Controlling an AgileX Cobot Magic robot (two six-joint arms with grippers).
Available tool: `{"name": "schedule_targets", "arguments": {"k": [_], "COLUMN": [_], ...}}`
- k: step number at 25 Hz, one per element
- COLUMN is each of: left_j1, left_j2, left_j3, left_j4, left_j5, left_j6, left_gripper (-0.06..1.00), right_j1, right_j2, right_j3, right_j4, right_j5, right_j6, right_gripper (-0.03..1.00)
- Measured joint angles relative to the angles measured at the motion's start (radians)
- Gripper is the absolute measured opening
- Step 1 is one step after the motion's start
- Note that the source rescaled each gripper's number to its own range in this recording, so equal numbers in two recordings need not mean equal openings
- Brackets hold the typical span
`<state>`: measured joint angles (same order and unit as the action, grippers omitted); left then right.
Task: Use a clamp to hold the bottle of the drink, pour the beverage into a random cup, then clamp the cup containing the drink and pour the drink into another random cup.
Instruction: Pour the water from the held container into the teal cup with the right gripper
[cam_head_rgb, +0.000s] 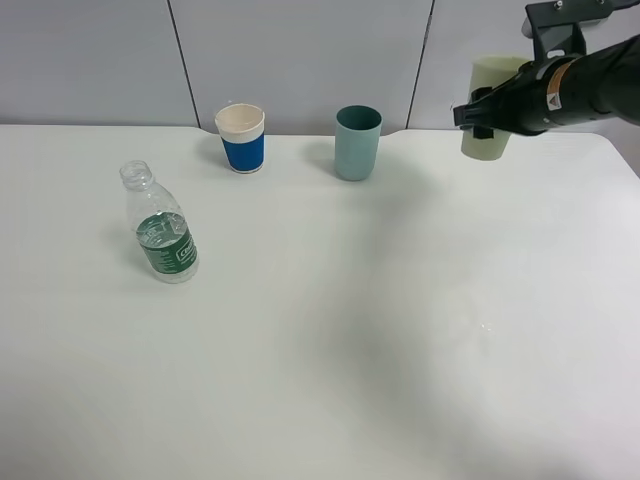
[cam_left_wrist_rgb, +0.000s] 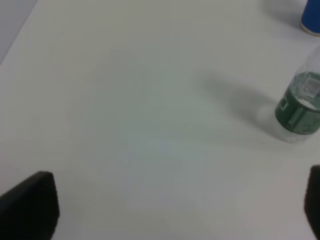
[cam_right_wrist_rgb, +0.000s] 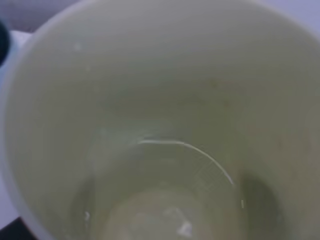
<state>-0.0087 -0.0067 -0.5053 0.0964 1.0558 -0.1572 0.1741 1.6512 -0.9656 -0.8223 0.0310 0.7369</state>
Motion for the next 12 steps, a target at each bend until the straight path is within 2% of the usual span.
{"name": "schedule_targets", "arguments": {"k": [5, 12], "left_j1": [0.000, 0.000], "left_j2": [0.000, 0.000], "left_j3": [0.000, 0.000], "left_j4": [0.000, 0.000], "left_j5": [0.000, 0.000], "left_j6": [0.000, 0.000], "left_gripper": [1.00, 1.00], "right_j1": [0.005, 0.078], "right_j2": [0.002, 0.101], "right_j3": [-0.055, -0.142], "right_j4": [-0.192, -0.239], "right_j5": [0.060, 0.200], "right_j6": [0.171, 0.195], "right_gripper": [0.00, 0.00]}}
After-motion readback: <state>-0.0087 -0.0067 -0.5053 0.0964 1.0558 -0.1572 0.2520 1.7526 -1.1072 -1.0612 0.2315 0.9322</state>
